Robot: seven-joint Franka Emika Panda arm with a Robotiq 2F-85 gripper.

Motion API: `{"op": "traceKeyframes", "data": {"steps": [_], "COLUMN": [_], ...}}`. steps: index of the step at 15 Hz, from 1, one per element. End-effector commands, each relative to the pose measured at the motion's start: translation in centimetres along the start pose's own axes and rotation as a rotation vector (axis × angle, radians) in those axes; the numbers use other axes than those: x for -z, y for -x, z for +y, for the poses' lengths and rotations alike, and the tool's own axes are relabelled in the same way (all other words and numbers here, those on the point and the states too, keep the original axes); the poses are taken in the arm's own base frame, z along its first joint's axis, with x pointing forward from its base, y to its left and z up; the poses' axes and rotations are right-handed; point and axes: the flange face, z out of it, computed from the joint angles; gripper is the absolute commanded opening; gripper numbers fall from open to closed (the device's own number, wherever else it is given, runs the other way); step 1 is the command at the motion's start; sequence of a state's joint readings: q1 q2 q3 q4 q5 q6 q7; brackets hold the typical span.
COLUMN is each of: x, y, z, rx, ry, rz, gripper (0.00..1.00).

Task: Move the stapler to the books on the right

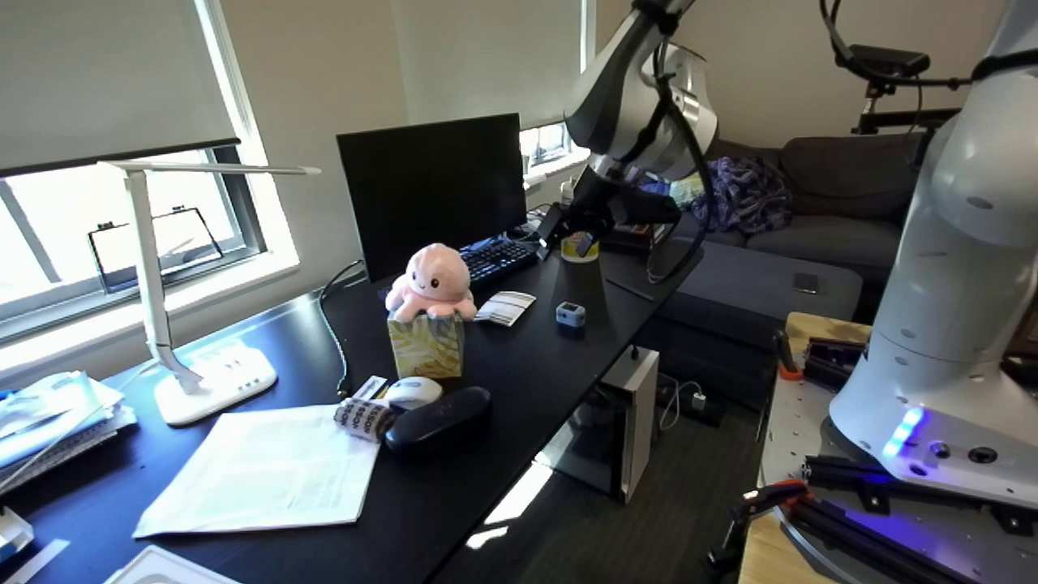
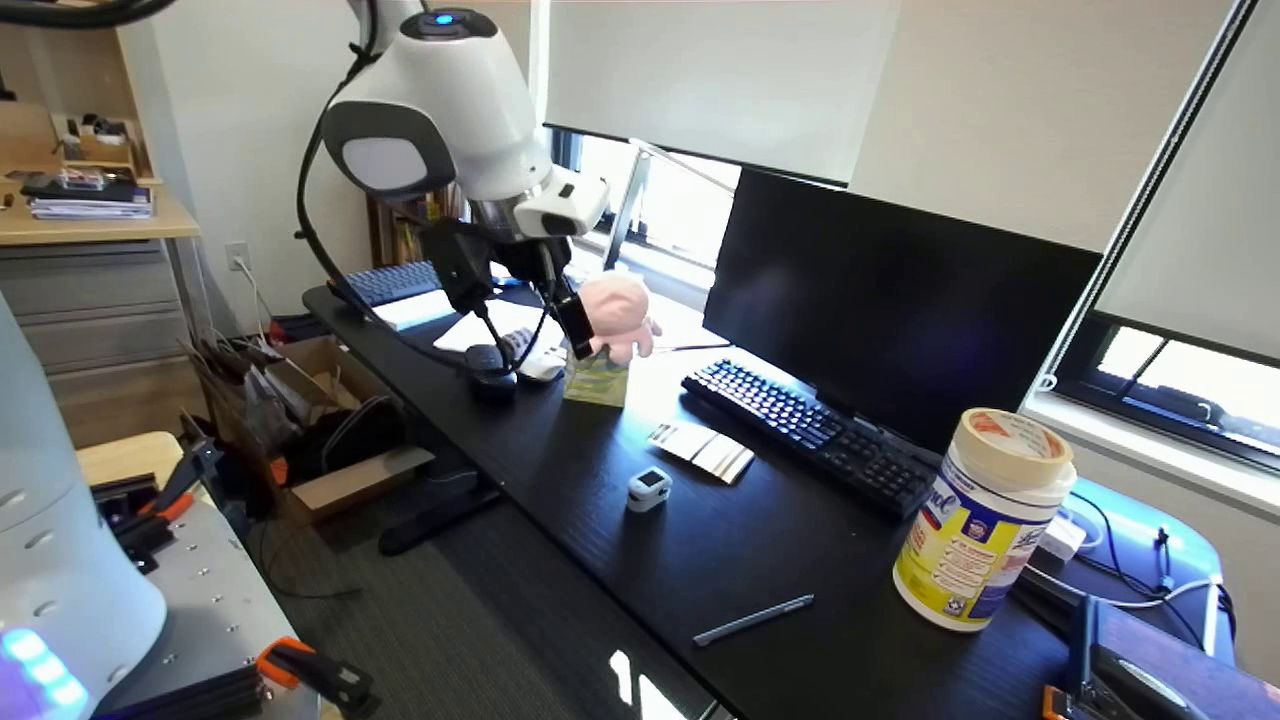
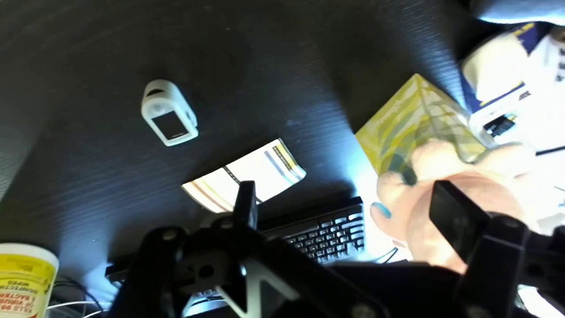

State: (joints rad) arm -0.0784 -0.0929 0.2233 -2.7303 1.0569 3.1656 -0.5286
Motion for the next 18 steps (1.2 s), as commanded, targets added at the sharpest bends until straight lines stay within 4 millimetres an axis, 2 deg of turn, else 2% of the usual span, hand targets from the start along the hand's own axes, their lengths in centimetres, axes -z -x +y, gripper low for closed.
{"op": "traceKeyframes", "data": {"steps": [1, 4, 7, 9, 11, 12, 13, 15, 18], "x": [-3.9, -6.1, -6.0, -5.2, -2.3, -1.0, -3.9, -1.5, -0.9], "y": [3.2, 4.6, 3.9, 2.3, -1.1, -2.7, -0.6, -3.0, -3.2], "z": [2.7, 5.1, 5.4, 3.9, 3.4, 2.3, 3.3, 2.5, 2.4], "rx": [0.1, 0.17, 0.195, 0.17, 0.102, 0.056, 0.116, 0.075, 0.065], "ry": [0.11, 0.083, 0.048, 0.026, 0.074, 0.082, 0.058, 0.063, 0.063], "rz": [-0.079, -0.253, -0.429, -0.505, -0.513, -0.511, -0.515, -0.501, -0.496], "gripper": [1.0, 1.0, 1.0, 1.0, 1.0, 1.0, 1.0, 1.0, 1.0]}}
